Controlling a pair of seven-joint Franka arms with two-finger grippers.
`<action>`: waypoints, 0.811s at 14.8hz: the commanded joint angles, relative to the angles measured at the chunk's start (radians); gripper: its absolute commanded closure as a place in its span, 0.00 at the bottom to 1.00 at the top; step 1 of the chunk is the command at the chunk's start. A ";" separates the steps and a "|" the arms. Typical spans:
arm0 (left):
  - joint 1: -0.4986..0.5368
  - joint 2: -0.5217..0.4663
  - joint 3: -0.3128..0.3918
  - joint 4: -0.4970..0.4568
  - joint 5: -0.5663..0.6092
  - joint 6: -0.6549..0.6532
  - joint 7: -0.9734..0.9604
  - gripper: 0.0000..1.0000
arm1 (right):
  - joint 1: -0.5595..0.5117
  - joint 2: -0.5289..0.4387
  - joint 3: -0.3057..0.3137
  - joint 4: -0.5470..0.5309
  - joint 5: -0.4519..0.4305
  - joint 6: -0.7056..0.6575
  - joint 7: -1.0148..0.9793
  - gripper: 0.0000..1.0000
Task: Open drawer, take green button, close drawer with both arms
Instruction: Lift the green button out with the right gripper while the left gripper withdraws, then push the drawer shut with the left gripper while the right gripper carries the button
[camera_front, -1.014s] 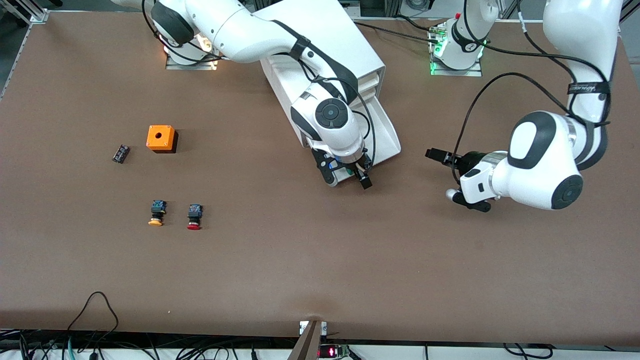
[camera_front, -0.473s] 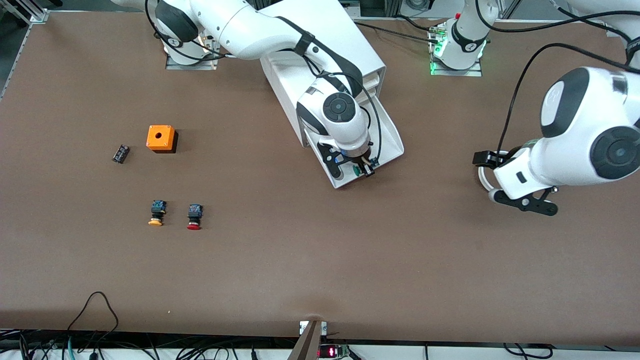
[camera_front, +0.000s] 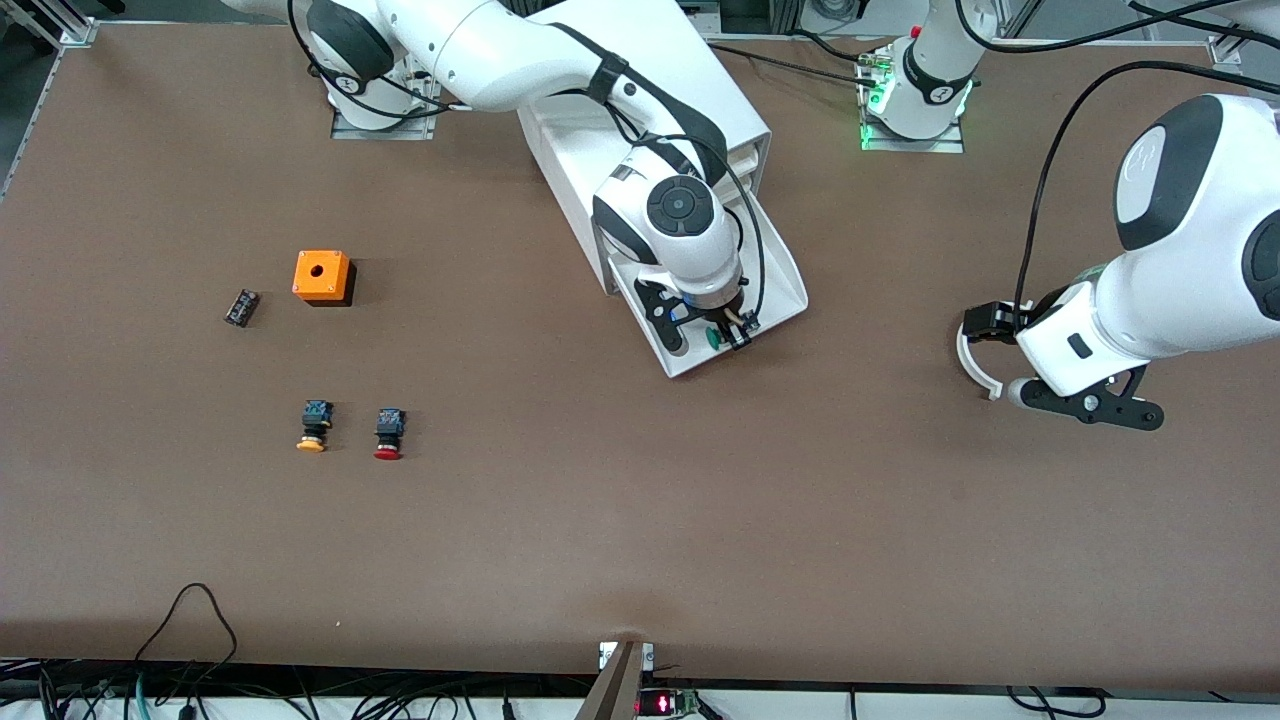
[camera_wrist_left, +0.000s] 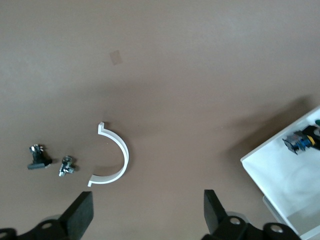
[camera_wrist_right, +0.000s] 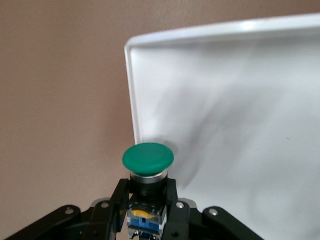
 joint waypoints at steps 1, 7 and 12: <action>-0.040 -0.007 -0.003 0.025 0.030 -0.006 -0.161 0.11 | -0.020 -0.053 -0.007 0.004 -0.017 -0.051 -0.022 1.00; -0.071 -0.058 -0.015 -0.177 0.033 0.346 -0.518 0.15 | -0.141 -0.134 -0.002 0.004 -0.019 -0.248 -0.439 1.00; -0.072 -0.153 -0.081 -0.561 0.033 0.703 -0.869 0.14 | -0.248 -0.209 -0.022 -0.037 -0.021 -0.465 -0.901 1.00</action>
